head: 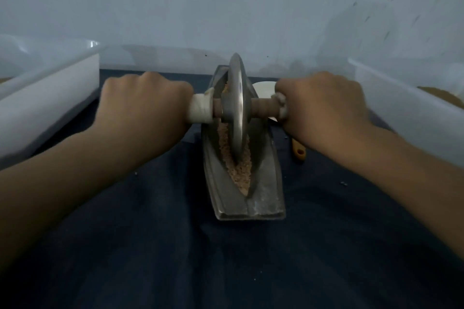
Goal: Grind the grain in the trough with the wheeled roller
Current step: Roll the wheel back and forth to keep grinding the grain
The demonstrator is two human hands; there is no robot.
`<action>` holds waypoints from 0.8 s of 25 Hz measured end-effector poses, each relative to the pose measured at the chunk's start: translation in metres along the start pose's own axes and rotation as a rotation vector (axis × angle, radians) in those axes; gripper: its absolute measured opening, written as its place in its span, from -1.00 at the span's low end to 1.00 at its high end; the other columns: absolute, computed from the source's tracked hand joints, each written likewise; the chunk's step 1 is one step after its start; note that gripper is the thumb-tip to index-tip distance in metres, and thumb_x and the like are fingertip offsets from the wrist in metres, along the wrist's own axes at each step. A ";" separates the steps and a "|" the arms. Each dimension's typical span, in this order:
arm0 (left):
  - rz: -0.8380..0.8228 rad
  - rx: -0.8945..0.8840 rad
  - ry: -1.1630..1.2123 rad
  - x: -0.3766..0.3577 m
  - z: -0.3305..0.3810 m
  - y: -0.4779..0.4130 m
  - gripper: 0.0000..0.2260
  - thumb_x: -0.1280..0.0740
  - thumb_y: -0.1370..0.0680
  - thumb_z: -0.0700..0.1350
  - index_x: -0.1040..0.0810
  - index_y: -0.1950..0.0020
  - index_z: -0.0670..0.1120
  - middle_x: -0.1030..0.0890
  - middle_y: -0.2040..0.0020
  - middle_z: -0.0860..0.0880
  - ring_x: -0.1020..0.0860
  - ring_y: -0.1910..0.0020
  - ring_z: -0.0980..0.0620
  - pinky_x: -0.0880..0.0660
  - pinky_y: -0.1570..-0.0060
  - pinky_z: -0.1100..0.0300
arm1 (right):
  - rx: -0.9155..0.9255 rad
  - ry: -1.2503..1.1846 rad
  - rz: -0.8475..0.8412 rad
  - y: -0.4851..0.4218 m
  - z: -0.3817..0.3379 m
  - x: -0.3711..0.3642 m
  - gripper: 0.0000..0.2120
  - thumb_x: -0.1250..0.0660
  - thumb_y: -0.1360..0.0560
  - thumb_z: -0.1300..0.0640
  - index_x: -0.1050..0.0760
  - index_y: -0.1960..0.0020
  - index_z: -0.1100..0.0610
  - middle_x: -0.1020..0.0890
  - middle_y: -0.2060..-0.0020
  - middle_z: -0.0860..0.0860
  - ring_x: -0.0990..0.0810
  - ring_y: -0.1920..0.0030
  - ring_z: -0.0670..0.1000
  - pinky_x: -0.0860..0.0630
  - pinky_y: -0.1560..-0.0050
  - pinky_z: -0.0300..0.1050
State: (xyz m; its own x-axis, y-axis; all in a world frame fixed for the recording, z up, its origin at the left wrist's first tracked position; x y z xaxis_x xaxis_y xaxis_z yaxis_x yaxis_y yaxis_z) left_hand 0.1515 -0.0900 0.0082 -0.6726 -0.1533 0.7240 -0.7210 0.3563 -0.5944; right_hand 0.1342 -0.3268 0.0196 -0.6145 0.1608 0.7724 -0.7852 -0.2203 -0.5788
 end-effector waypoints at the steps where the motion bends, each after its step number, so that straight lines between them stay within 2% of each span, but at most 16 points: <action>1: -0.022 0.025 0.002 -0.007 0.005 -0.015 -0.85 -0.42 -0.45 -0.07 -0.50 0.26 -0.04 -0.37 0.42 -0.07 -0.41 0.48 -0.11 -0.20 0.40 0.19 | -0.062 0.011 -0.025 -0.019 0.000 -0.013 -0.80 -0.43 -0.38 0.12 -0.40 0.25 -0.02 -0.28 0.46 -0.06 -0.28 0.47 0.01 -0.06 0.43 -0.25; 2: -0.079 0.065 0.012 -0.014 0.007 -0.033 -0.92 -0.37 -0.50 -0.07 -0.56 0.18 -0.04 -0.43 0.34 -0.09 -0.52 0.35 -0.16 -0.26 0.35 0.13 | -0.108 -0.010 -0.077 -0.036 -0.001 -0.024 -0.92 -0.38 -0.45 0.13 -0.48 0.16 0.00 -0.36 0.39 -0.02 -0.38 0.38 0.06 -0.10 0.43 -0.20; 3: -0.134 0.084 0.023 -0.017 0.008 -0.050 -0.93 -0.34 -0.52 -0.07 -0.59 0.10 -0.04 -0.46 0.28 -0.10 -0.56 0.23 -0.19 -0.30 0.30 0.10 | -0.139 -0.038 -0.114 -0.049 0.000 -0.031 -0.95 -0.33 -0.49 0.15 -0.53 0.09 0.01 -0.42 0.32 0.01 -0.42 0.30 0.09 -0.14 0.43 -0.18; 5: -0.191 0.060 0.021 -0.015 0.009 -0.066 -0.89 -0.33 -0.53 -0.05 -0.60 0.01 -0.05 -0.51 0.18 -0.11 -0.58 0.14 -0.20 -0.33 0.25 0.07 | -0.155 -0.056 -0.142 -0.052 0.002 -0.035 -0.94 -0.30 -0.52 0.15 -0.50 0.10 0.01 -0.51 0.25 0.03 -0.47 0.25 0.10 -0.23 0.39 -0.14; 6: -0.191 0.029 0.005 -0.010 0.009 -0.062 -0.89 -0.34 -0.52 -0.03 -0.59 0.03 -0.03 -0.51 0.19 -0.09 -0.56 0.18 -0.19 -0.33 0.26 0.07 | -0.146 -0.065 -0.147 -0.042 0.002 -0.031 -0.92 -0.30 -0.51 0.13 -0.45 0.15 -0.01 -0.52 0.26 0.02 -0.49 0.26 0.11 -0.26 0.38 -0.13; 8: -0.091 -0.088 -0.039 0.005 0.004 -0.034 -0.87 -0.38 -0.46 0.03 -0.50 0.20 0.02 -0.37 0.35 -0.02 -0.44 0.38 -0.13 -0.28 0.36 0.13 | -0.076 -0.090 -0.101 -0.010 0.005 -0.018 -0.82 -0.33 -0.46 0.05 -0.34 0.25 -0.01 -0.46 0.38 -0.03 -0.47 0.35 0.09 -0.23 0.40 -0.16; 10: 0.028 -0.182 -0.025 0.019 -0.005 -0.007 -0.73 -0.42 -0.34 0.06 -0.31 0.32 0.07 -0.23 0.44 0.02 -0.34 0.52 -0.08 -0.25 0.44 0.19 | -0.015 -0.082 -0.010 0.024 0.008 0.006 -0.80 -0.33 -0.33 -0.03 -0.30 0.30 -0.05 -0.31 0.50 -0.10 -0.26 0.52 -0.02 -0.09 0.45 -0.26; 12: 0.032 -0.219 0.062 0.020 -0.016 0.004 -0.73 -0.38 -0.28 0.09 -0.27 0.32 0.09 -0.26 0.46 0.01 -0.37 0.55 -0.09 -0.34 0.45 0.16 | 0.027 -0.092 0.064 0.040 0.014 0.019 -0.85 -0.23 -0.25 -0.10 -0.28 0.30 -0.09 -0.20 0.54 -0.15 -0.10 0.55 -0.09 -0.02 0.42 -0.34; 14: 0.008 -0.179 0.025 0.008 -0.012 0.001 -0.73 -0.45 -0.29 0.04 -0.34 0.34 0.06 -0.21 0.47 0.01 -0.30 0.55 -0.04 -0.27 0.45 0.21 | 0.021 -0.060 0.041 0.032 0.013 0.008 -0.84 -0.26 -0.25 -0.09 -0.28 0.29 -0.09 -0.21 0.54 -0.14 -0.13 0.56 -0.06 -0.02 0.42 -0.34; 16: -0.007 -0.074 -0.036 -0.004 0.000 -0.018 -0.76 -0.49 -0.35 -0.05 -0.42 0.34 0.01 -0.17 0.46 0.00 -0.30 0.53 -0.05 -0.16 0.42 0.23 | -0.053 -0.012 -0.017 0.002 0.007 -0.015 -0.87 -0.37 -0.36 0.01 -0.41 0.24 -0.05 -0.31 0.49 -0.08 -0.26 0.50 0.00 -0.06 0.43 -0.27; 18: -0.046 0.008 -0.029 -0.012 0.009 -0.048 -0.89 -0.41 -0.46 -0.05 -0.54 0.20 -0.04 -0.31 0.39 -0.05 -0.46 0.41 -0.14 -0.23 0.37 0.13 | -0.180 -0.070 -0.116 -0.037 0.005 -0.033 -0.97 -0.32 -0.51 0.07 -0.54 0.08 -0.02 -0.43 0.34 -0.02 -0.39 0.34 0.05 -0.19 0.39 -0.17; 20: -0.105 0.033 -0.003 -0.016 0.010 -0.068 -0.89 -0.35 -0.52 -0.03 -0.59 0.06 -0.05 -0.50 0.24 -0.12 -0.56 0.23 -0.21 -0.30 0.28 0.08 | -0.217 -0.102 -0.165 -0.054 0.006 -0.043 -0.92 -0.28 -0.55 0.09 -0.56 0.03 -0.01 -0.53 0.20 0.03 -0.44 0.23 0.08 -0.29 0.31 -0.10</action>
State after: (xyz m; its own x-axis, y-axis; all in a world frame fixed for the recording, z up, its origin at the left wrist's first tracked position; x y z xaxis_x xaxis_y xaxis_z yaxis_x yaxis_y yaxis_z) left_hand 0.2092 -0.1210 0.0339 -0.5931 -0.1908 0.7822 -0.7928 0.3076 -0.5261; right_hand 0.2033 -0.3277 0.0191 -0.4752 0.0773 0.8765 -0.8785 0.0135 -0.4775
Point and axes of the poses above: each hand's wrist, its own y-axis away from the middle knuckle, its own x-axis out of the back of the hand, z = x × y, the point moved 3 cm from there along -y, towards the middle knuckle
